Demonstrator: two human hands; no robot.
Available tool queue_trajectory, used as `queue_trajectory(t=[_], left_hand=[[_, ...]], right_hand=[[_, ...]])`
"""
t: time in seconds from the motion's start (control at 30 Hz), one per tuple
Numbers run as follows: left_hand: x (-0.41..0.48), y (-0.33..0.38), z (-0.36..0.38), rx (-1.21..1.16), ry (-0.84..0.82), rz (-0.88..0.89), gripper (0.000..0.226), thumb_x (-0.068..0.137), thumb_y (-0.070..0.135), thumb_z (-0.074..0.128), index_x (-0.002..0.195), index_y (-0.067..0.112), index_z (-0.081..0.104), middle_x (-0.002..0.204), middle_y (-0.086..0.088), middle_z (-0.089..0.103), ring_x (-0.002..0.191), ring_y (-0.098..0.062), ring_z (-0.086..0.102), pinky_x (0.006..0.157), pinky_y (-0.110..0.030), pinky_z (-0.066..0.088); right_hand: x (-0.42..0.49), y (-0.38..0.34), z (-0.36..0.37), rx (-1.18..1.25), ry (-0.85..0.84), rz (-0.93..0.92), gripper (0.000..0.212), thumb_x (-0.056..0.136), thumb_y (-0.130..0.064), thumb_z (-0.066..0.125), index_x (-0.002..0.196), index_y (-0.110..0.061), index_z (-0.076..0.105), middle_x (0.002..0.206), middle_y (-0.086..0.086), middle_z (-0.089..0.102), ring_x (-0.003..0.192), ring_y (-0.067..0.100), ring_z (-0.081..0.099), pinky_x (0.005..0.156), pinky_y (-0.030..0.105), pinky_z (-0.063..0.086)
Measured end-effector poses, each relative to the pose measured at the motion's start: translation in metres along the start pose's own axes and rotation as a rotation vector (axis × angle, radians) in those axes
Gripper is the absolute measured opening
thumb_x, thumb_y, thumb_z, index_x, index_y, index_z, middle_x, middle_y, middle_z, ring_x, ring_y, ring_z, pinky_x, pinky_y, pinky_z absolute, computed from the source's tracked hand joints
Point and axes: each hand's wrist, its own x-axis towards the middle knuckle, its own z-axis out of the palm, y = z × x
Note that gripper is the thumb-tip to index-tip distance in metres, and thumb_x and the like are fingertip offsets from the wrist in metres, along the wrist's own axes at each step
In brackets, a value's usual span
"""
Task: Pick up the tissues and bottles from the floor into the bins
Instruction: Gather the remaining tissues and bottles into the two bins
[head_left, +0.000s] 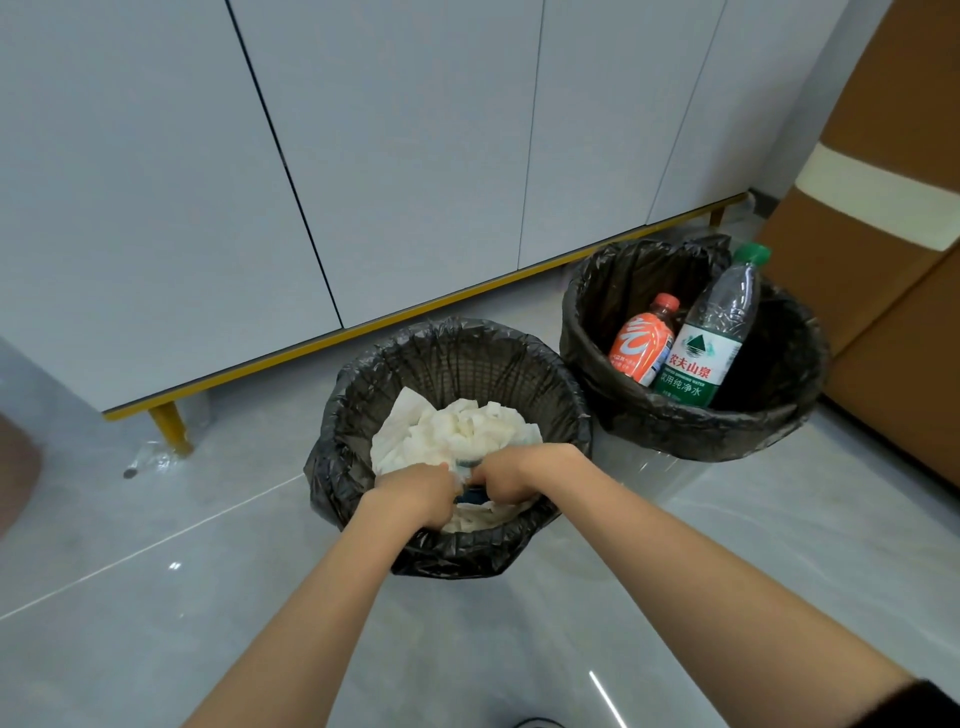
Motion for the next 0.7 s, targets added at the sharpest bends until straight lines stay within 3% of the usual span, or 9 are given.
queue_trajectory(t=[0.07,0.13,0.23,0.33,0.43,0.57,0.6,0.7], left_hand=[[-0.003,-0.001,-0.003,0.007,0.100,-0.028,0.029,0.095,0.013,0.040,0.121,0.011,0.055,0.120,-0.008,0.058,0.108,-0.024,0.054,0.080,-0.030,0.042],[-0.008,0.000,-0.011,0.029,0.204,-0.049,0.026,0.097,0.019,0.040,0.114,0.012,0.059,0.114,-0.007,0.060,0.103,-0.023,0.056,0.074,-0.028,0.038],[-0.022,0.011,-0.027,0.036,0.416,-0.065,0.024,0.097,0.021,0.041,0.106,0.010,0.061,0.110,-0.007,0.063,0.099,-0.023,0.059,0.071,-0.030,0.040],[-0.036,0.027,-0.040,-0.052,0.617,-0.084,0.029,0.098,0.022,0.042,0.119,0.015,0.060,0.118,-0.004,0.061,0.109,-0.024,0.056,0.079,-0.033,0.045],[-0.047,0.051,-0.051,-0.162,0.760,-0.024,0.032,0.099,0.024,0.041,0.128,0.020,0.054,0.127,-0.001,0.057,0.115,-0.024,0.051,0.083,-0.035,0.044],[-0.058,0.082,-0.061,-0.270,0.905,0.095,0.037,0.099,0.028,0.040,0.135,0.025,0.046,0.133,0.003,0.052,0.118,-0.022,0.050,0.089,-0.037,0.044],[-0.060,0.093,-0.062,-0.288,0.921,0.124,0.037,0.099,0.029,0.040,0.136,0.026,0.045,0.134,0.003,0.052,0.119,-0.021,0.049,0.090,-0.038,0.044],[-0.064,0.126,-0.068,-0.336,0.950,0.223,0.042,0.099,0.030,0.040,0.141,0.028,0.040,0.138,0.005,0.049,0.122,-0.020,0.047,0.093,-0.037,0.042]], right_hand=[[-0.008,0.004,-0.004,0.012,0.121,-0.036,0.033,0.093,-0.012,0.044,0.122,-0.013,0.060,0.120,0.009,0.061,0.101,0.023,0.055,0.085,0.031,0.046],[-0.020,0.011,-0.012,0.034,0.287,-0.067,0.029,0.094,-0.015,0.045,0.115,-0.012,0.065,0.116,0.010,0.064,0.102,0.025,0.058,0.087,0.032,0.048],[-0.041,0.023,-0.023,0.126,0.494,-0.098,0.036,0.094,-0.014,0.044,0.127,-0.016,0.060,0.131,0.010,0.058,0.118,0.027,0.055,0.100,0.036,0.046],[-0.064,0.033,-0.030,0.172,0.627,-0.168,0.038,0.096,-0.015,0.043,0.132,-0.018,0.055,0.139,0.004,0.052,0.127,0.021,0.048,0.105,0.034,0.040],[-0.092,0.048,-0.031,0.210,0.782,-0.247,0.036,0.095,-0.011,0.045,0.127,-0.018,0.061,0.129,0.001,0.060,0.119,0.018,0.054,0.099,0.029,0.043],[-0.128,0.076,-0.028,0.329,0.969,-0.227,0.036,0.093,-0.008,0.047,0.125,-0.017,0.063,0.119,-0.002,0.064,0.109,0.011,0.057,0.085,0.005,0.035],[-0.139,0.085,-0.025,0.356,1.015,-0.215,0.036,0.093,-0.007,0.048,0.124,-0.018,0.063,0.115,-0.004,0.065,0.106,0.010,0.058,0.084,0.004,0.036],[-0.167,0.115,-0.013,0.369,1.107,-0.165,0.035,0.093,-0.007,0.051,0.121,-0.021,0.064,0.114,-0.004,0.065,0.102,0.010,0.060,0.090,0.023,0.047]])
